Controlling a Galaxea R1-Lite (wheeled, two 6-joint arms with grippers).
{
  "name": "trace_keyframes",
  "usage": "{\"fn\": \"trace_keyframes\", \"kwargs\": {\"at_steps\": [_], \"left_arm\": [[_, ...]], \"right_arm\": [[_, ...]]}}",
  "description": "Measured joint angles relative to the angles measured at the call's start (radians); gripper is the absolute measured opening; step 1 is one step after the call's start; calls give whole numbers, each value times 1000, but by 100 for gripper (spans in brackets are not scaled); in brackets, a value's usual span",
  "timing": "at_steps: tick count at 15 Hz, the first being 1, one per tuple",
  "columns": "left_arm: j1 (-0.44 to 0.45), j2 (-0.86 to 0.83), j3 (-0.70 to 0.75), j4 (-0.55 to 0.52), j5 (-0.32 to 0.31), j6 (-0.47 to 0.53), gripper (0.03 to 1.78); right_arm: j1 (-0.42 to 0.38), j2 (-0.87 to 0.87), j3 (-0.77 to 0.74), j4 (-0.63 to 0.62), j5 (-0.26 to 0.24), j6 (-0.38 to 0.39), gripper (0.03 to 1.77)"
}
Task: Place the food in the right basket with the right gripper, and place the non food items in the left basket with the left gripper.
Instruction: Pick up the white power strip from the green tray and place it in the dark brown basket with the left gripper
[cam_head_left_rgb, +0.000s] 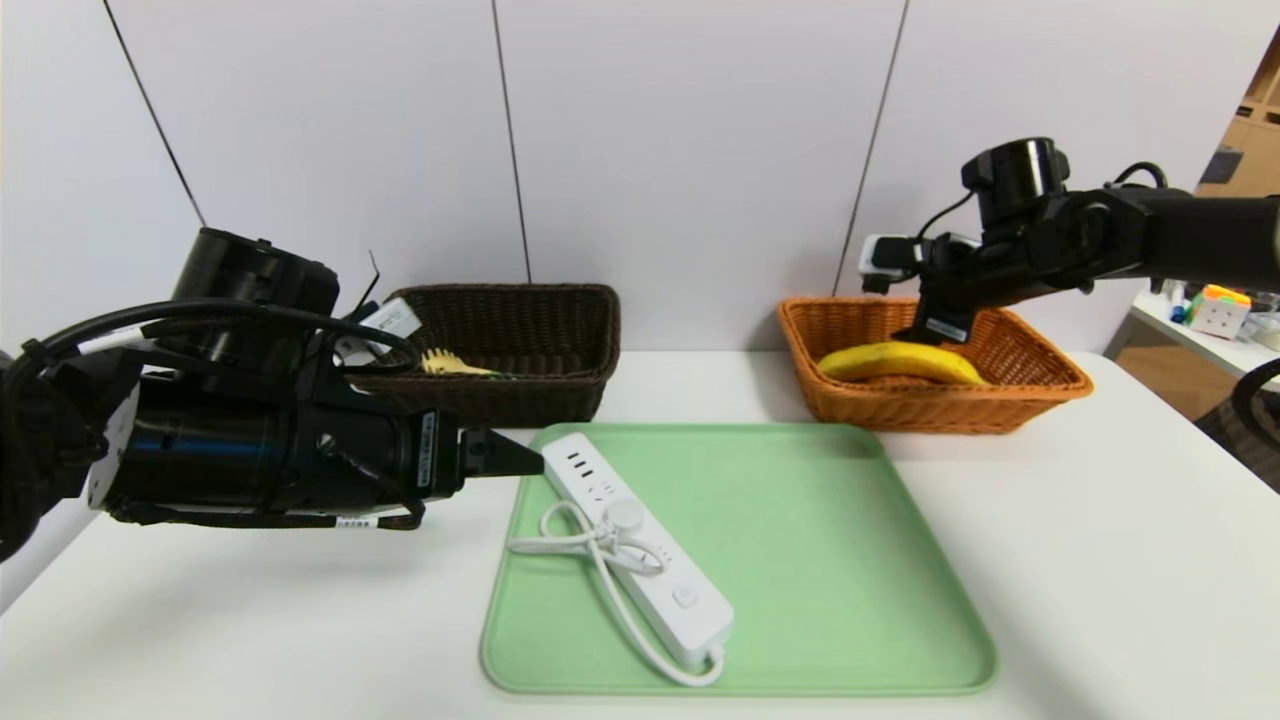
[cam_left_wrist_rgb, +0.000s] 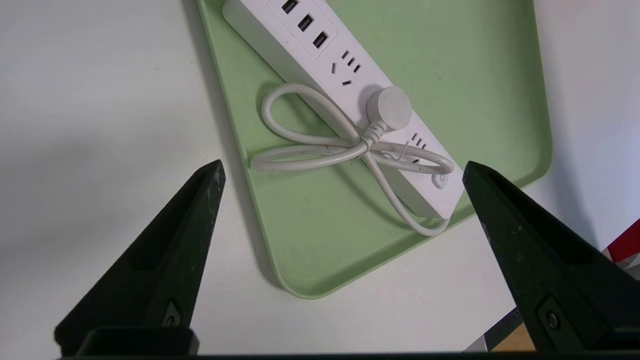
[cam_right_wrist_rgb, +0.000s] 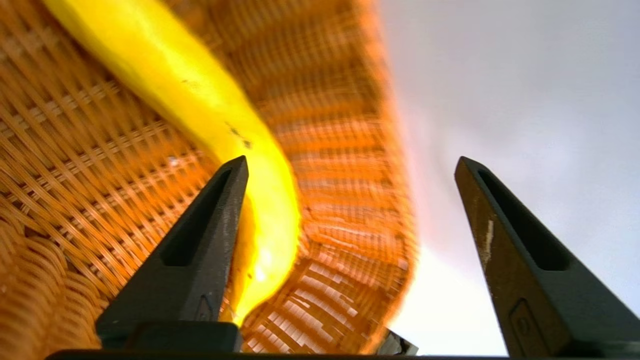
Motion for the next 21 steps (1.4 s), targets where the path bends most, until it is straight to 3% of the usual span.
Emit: {"fn": "trace_keyframes", "kwargs": {"at_steps": [2, 5, 14, 18, 21], "left_arm": [[-1, -1, -1, 0, 0, 0, 169], [-1, -2, -1, 0, 0, 0, 169], [-1, -4, -5, -2, -1, -4, 169], [0, -13, -5, -9, -1, -5, 169], [-1, -26, -8, -21, -4, -4, 169]], "right_arm": [[0, -43, -3, -1, 0, 64, 150], [0, -106, -4, -6, 0, 235, 157], [35, -221, 87, -13, -11, 922, 167], [82, -276, 254, -116, -129, 1171, 168], [108, -361, 423, -142, -149, 1230, 169]]}}
